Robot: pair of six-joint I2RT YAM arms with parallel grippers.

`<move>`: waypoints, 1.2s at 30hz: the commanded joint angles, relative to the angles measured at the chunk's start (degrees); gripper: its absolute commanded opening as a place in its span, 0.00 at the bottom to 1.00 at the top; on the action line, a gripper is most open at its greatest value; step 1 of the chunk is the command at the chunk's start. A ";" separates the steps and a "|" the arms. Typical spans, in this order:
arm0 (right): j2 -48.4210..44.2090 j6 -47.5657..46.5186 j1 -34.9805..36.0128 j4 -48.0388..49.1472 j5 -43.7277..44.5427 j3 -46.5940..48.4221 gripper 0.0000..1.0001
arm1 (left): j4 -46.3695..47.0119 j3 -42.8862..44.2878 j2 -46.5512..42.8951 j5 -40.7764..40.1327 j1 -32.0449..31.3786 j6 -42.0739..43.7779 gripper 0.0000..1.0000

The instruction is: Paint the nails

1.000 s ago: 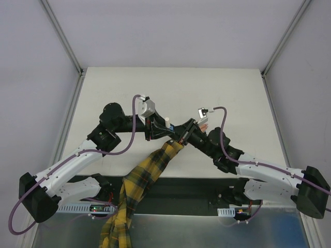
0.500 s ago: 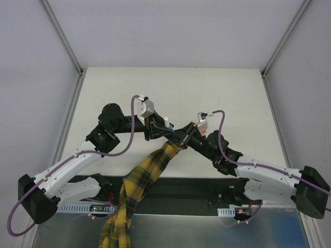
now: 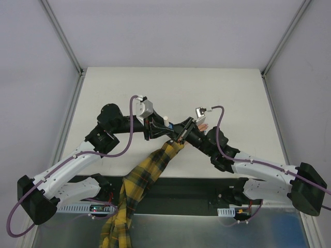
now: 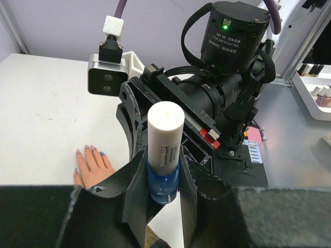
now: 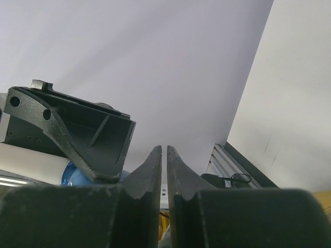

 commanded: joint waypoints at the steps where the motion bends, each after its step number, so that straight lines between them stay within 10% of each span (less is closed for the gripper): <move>1: -1.22 0.89 -0.05 9.33 -0.68 1.54 0.10 | 0.18 0.37 0.00 0.01 -0.62 1.60 0.00; 36: 2.38 7.66 -1.02 6.78 -0.15 -4.28 0.11 | -1.75 1.43 -1.49 -1.57 -0.62 3.18 0.02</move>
